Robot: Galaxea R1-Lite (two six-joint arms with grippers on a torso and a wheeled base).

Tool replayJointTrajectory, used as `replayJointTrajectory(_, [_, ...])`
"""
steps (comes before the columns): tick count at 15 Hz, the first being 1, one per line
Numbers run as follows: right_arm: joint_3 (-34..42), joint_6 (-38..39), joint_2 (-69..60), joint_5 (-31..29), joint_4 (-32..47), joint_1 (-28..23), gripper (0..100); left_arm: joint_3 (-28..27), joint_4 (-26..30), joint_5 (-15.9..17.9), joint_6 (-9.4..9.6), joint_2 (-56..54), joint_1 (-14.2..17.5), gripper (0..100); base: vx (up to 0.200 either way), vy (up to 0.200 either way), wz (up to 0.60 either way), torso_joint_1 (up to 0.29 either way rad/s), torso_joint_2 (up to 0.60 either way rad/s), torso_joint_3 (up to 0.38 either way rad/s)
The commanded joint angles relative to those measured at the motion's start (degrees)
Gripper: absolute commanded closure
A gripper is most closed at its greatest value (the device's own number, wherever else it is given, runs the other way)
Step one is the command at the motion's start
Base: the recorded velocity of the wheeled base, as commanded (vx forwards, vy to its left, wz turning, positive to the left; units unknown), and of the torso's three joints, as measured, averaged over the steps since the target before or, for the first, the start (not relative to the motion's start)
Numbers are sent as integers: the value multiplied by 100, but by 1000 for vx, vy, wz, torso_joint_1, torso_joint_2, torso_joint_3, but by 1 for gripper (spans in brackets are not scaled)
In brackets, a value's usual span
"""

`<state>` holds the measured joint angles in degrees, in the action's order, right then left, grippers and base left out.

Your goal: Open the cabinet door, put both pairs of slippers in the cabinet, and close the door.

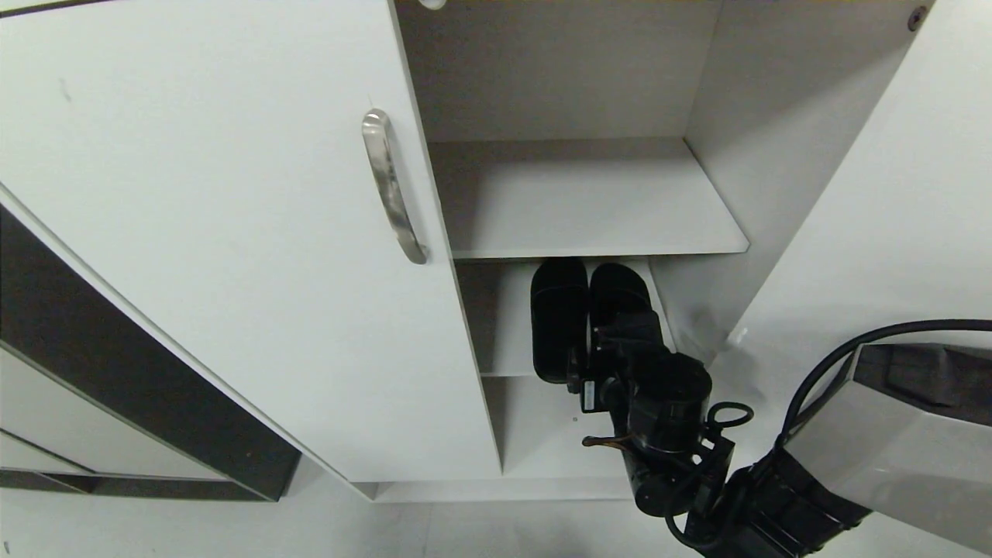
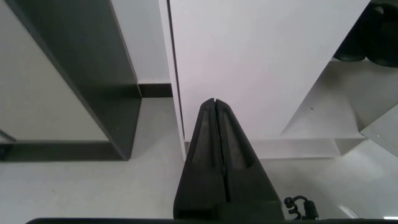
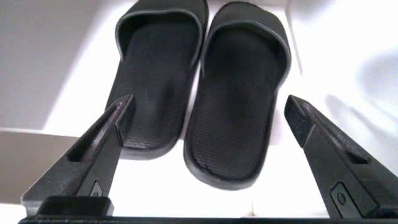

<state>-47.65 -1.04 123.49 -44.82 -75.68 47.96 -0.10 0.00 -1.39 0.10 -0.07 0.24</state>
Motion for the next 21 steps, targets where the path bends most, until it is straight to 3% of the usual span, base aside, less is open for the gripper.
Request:
replayJointTrajectory(1, [2,-2,-27,0,1,3,0,1,0,-2,-1,7,2,100,-200,0,0,7,7,-2])
replayJointTrajectory(3, [10,-2,-36,0,1,3,0,1,0,-2,-19,7,2,100,-200,0,0,0,2,2])
replayJointTrajectory(11, [98,-2,-115,0,1,3,0,1,0,-10,-19,7,2,100,0,0,0,0,0,0])
replayJointTrajectory(21, [116,-2,-106,0,18,3,0,1,0,-2,-19,7,2,100,0,0,0,3,-1,184])
